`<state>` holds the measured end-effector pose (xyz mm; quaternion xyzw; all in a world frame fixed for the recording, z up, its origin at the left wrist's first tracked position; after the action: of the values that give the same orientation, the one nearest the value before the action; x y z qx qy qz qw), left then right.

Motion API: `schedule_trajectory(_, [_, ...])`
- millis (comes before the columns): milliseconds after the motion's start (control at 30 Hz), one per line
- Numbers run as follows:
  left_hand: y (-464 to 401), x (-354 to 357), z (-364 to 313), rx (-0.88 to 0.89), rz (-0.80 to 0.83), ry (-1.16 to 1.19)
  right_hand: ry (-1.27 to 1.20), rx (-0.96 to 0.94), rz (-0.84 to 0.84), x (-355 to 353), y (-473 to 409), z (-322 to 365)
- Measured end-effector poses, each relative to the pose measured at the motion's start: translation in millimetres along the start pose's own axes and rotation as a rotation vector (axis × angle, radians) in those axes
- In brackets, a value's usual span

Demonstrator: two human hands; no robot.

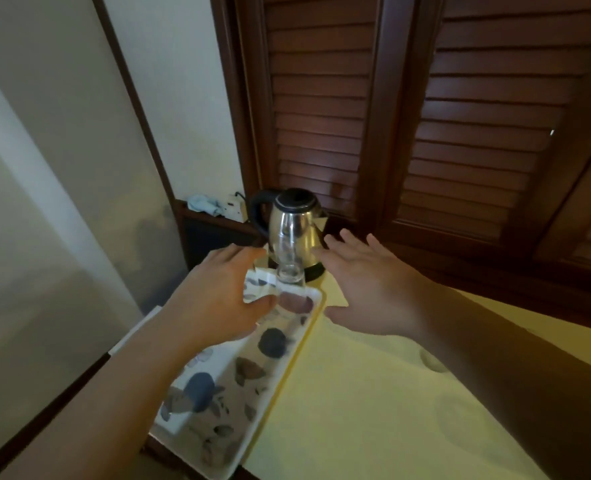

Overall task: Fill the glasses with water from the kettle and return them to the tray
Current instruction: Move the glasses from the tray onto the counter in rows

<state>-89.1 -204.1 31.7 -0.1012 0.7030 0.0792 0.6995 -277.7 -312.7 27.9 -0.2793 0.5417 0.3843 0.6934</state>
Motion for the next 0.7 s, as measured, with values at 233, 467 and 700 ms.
schedule_trajectory(233, [-76, 41, 49, 0.273, 0.093, -0.385, 0.274, -0.089, 0.036, 54, -90, 27])
schedule_trajectory(467, [-110, 69, 47, 0.575, 0.116, -0.868, 0.752, -0.113, 0.12, 94, -129, 47])
schedule_trajectory(700, [-130, 104, 41, 0.686, 0.095, -1.018, 1.022, -0.058, 0.315, 114, -144, 59])
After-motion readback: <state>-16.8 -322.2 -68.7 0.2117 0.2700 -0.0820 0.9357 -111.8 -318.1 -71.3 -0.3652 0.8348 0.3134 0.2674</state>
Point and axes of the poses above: each hand's wrist, its own y-axis away from the middle knuckle, its own x-axis out of the palm, z = x × y, the point moved 4 cm from there along -y, towards the middle knuckle, and after that the axes turned 13 degrees about -y, right-handed, at the moved point
